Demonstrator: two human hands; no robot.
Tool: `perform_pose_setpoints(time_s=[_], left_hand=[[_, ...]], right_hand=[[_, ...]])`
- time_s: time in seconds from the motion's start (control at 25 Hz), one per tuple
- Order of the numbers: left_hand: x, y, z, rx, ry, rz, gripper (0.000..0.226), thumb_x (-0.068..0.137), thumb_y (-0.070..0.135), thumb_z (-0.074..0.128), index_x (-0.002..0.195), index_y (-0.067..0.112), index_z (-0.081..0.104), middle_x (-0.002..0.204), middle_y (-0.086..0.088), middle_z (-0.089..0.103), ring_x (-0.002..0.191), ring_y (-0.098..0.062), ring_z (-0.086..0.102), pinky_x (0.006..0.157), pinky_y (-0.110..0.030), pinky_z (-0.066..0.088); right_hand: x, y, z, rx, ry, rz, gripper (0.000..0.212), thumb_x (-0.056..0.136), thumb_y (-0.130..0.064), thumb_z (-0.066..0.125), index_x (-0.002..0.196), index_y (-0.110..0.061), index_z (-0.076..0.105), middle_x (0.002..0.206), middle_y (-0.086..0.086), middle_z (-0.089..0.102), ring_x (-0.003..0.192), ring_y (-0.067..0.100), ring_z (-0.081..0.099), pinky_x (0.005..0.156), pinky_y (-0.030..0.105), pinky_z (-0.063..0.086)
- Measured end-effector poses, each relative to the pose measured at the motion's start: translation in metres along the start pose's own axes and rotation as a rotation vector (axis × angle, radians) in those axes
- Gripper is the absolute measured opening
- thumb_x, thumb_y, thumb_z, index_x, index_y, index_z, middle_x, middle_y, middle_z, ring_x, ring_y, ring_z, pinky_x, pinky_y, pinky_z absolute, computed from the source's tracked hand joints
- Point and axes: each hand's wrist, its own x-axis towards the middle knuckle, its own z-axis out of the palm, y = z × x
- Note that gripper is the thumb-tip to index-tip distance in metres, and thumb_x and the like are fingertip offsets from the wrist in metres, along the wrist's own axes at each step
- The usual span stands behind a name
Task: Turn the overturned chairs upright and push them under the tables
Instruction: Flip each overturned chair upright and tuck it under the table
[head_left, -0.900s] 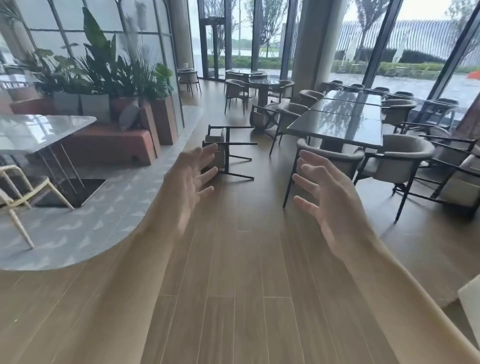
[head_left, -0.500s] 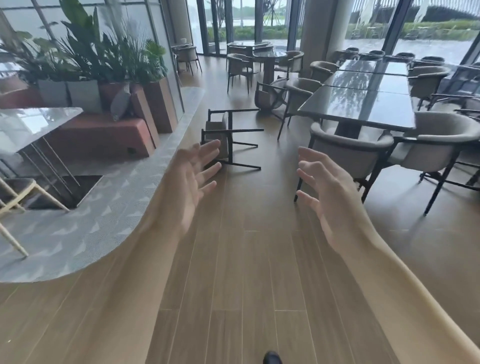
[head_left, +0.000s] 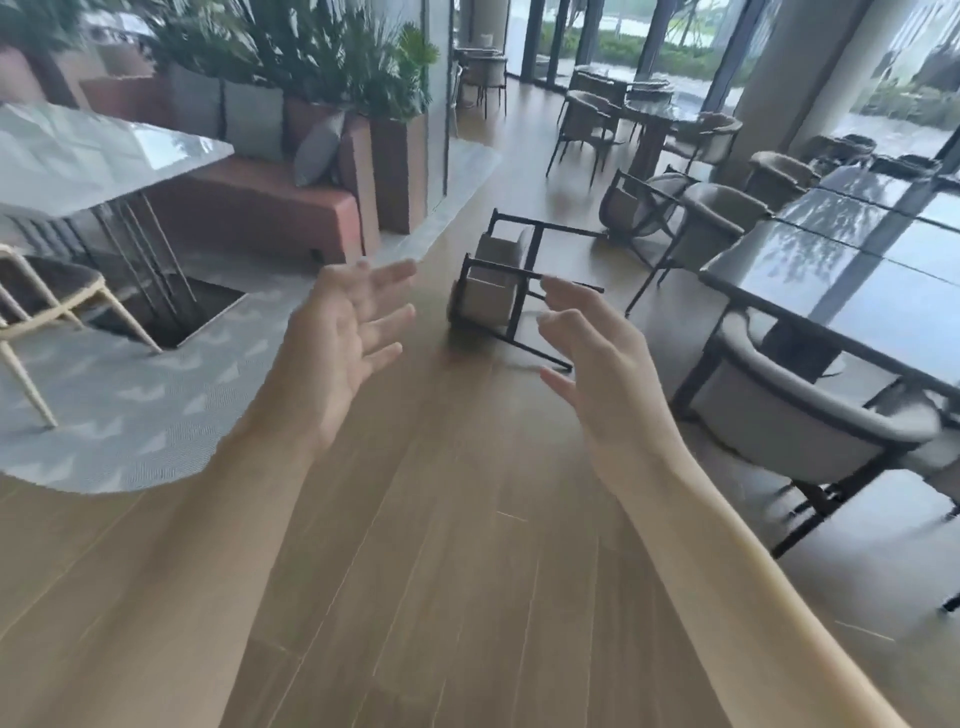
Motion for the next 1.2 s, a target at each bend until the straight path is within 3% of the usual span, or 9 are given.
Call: perform_pose_setpoints(time_s=[0.08,0.24,0.36,0.48,0.68,1.0,1.12,1.2], left_hand=[[0.042,-0.001,-0.023,0.012,0.041,0.002,0.054,0.093,0.049,0.040,0.133,0.024,0.065,0.134,0.012,0.069,0.123,-0.013,0.065,0.110,-0.045,0.039],[0.147,0.004,-0.075,0.029,0.099,0.004,0.051,0.102,0.045,0.036,0.142,0.023,0.057,0.135,0.010,0.068,0.123,-0.014,0.065,0.111,-0.045,0.040],[0.225,0.018,-0.106,0.052,0.103,0.017,0.046,0.103,0.045,0.035,0.134,0.027,0.064,0.139,0.009,0.065,0.127,-0.015,0.062,0.114,-0.045,0.038],[0.311,0.035,-0.140,0.072,0.112,0.011,0.047,0.103,0.045,0.033,0.135,0.027,0.063,0.138,0.009,0.065,0.128,-0.015,0.061,0.118,-0.048,0.034],[0.435,0.042,-0.171,0.084,0.042,-0.021,0.061,0.086,0.054,0.040,0.135,0.026,0.064,0.136,0.014,0.067,0.129,-0.013,0.060,0.117,-0.047,0.033],[0.648,0.009,-0.173,0.109,-0.021,-0.037,0.065,0.084,0.051,0.042,0.138,0.021,0.062,0.133,0.012,0.070,0.128,-0.013,0.062,0.117,-0.045,0.034],[0.738,0.008,-0.167,0.084,0.022,-0.006,0.063,0.084,0.049,0.044,0.136,0.019,0.063,0.132,0.010,0.070,0.125,-0.011,0.065,0.115,-0.043,0.037],[0.790,0.012,-0.172,0.054,0.094,0.042,0.060,0.086,0.046,0.044,0.135,0.018,0.063,0.131,0.010,0.071,0.124,-0.009,0.065,0.111,-0.040,0.040]], right_hand=[[0.050,0.008,0.027,0.021,-0.054,0.009,0.038,0.094,-0.018,0.057,0.129,-0.031,0.065,0.110,-0.027,0.069,0.101,-0.016,0.061,0.102,0.032,0.050],[0.171,0.011,0.099,0.006,-0.125,0.011,0.038,0.088,-0.025,0.060,0.126,-0.032,0.066,0.115,-0.012,0.067,0.117,0.005,0.060,0.107,0.041,0.046],[0.254,0.006,0.146,0.046,-0.128,-0.005,0.049,0.075,-0.035,0.059,0.123,-0.034,0.066,0.116,-0.012,0.068,0.117,0.009,0.062,0.099,0.037,0.049],[0.328,0.009,0.180,0.083,-0.159,0.023,0.049,0.075,-0.044,0.059,0.123,-0.041,0.066,0.121,-0.018,0.067,0.115,0.006,0.064,0.097,0.036,0.050],[0.434,0.025,0.193,0.145,-0.089,0.079,0.049,0.077,-0.052,0.053,0.124,-0.043,0.064,0.131,-0.020,0.064,0.118,0.007,0.063,0.108,0.044,0.044],[0.625,0.071,0.208,0.236,0.013,0.133,0.037,0.076,-0.049,0.053,0.111,-0.043,0.064,0.127,-0.020,0.065,0.117,0.007,0.063,0.107,0.043,0.045],[0.719,0.077,0.216,0.213,-0.002,0.115,0.025,0.088,-0.039,0.057,0.111,-0.040,0.068,0.117,-0.021,0.069,0.114,0.006,0.065,0.106,0.042,0.048],[0.779,0.076,0.230,0.188,-0.028,0.118,0.033,0.083,-0.039,0.058,0.114,-0.038,0.069,0.111,-0.021,0.071,0.111,0.004,0.066,0.101,0.037,0.050]])
